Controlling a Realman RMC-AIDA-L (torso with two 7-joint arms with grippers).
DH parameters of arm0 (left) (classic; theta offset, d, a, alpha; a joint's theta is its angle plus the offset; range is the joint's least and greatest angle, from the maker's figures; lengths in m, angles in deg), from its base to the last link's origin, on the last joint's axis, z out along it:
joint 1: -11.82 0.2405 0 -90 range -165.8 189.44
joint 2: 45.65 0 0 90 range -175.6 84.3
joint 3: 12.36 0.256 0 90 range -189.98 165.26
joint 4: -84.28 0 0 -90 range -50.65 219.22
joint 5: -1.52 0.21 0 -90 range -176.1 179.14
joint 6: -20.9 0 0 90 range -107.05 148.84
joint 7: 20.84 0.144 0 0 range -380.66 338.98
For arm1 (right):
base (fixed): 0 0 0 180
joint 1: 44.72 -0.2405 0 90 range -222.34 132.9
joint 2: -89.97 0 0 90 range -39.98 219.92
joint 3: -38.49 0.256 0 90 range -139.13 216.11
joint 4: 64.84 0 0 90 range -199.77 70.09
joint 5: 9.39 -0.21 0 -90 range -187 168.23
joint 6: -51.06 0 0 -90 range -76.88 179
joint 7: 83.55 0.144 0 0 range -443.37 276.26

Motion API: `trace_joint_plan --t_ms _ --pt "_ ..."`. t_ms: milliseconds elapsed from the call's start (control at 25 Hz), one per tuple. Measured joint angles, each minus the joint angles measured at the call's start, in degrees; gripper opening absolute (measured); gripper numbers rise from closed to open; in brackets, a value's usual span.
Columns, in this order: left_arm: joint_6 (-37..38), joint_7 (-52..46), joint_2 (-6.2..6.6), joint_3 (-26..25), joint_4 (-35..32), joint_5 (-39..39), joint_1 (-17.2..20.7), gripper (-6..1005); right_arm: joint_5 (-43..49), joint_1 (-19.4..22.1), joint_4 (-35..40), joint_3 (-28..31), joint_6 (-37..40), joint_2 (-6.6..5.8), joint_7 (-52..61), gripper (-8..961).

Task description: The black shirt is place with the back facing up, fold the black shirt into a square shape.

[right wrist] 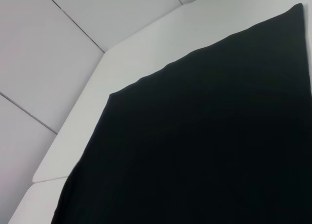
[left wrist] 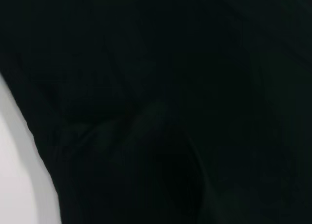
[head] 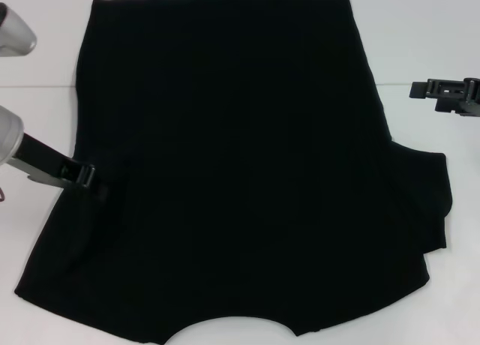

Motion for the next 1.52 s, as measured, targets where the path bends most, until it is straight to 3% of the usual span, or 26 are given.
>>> trace_joint_plan --t_ms 200,320,400,560,600,640,680,760,960,1280,1480,1520 --pt "0.6 -5.1 1.45 -3.6 0.4 0.1 -0.3 34 0.0 0.2 0.0 0.0 -0.4 -0.15 0.0 865" --pt "2.3 -3.9 2.27 -8.6 0.4 -1.0 0.3 255 0.0 0.3 0.0 0.0 0.1 -0.29 0.1 861" --pt "3.9 -0.4 2.56 -12.7 0.6 -3.0 1.5 298 0.2 0.5 0.0 0.0 1.1 -0.52 0.2 853" --pt "6.3 10.6 2.34 -18.3 3.1 -13.5 4.9 385 3.1 0.7 0.5 0.0 3.7 -0.91 -0.2 838" --pt "7.6 16.0 2.13 -19.1 5.1 -19.2 6.4 407 4.6 0.7 0.9 0.1 4.4 -1.09 -0.2 834" --pt "7.6 16.0 2.13 -19.1 5.1 -19.2 6.4 429 6.6 0.7 1.5 0.2 5.9 -1.26 0.1 830" --pt "8.7 23.7 1.64 -19.4 9.2 -27.8 8.6 451 8.9 0.7 2.3 0.4 7.3 -1.48 0.7 827" --pt "8.2 27.4 1.02 -19.5 12.1 -32.2 10.0 494 12.5 0.8 3.7 0.6 9.9 -1.76 2.4 819" --pt "7.2 28.2 0.56 -19.6 14.2 -34.3 10.5 701 18.4 1.5 5.3 0.9 13.4 -1.91 6.0 800" --pt "7.2 28.1 0.36 -19.5 14.5 -34.4 9.8 716 23.6 1.5 3.5 0.8 13.7 -1.63 7.8 769" --pt "7.1 27.6 0.25 -19.5 14.5 -34.6 9.8 717 25.2 1.2 1.0 0.4 11.0 -1.19 8.6 542" --pt "6.9 27.5 0.23 -19.5 14.6 -34.6 9.8 717 25.3 1.0 0.4 0.3 10.3 -1.1 8.6 543"
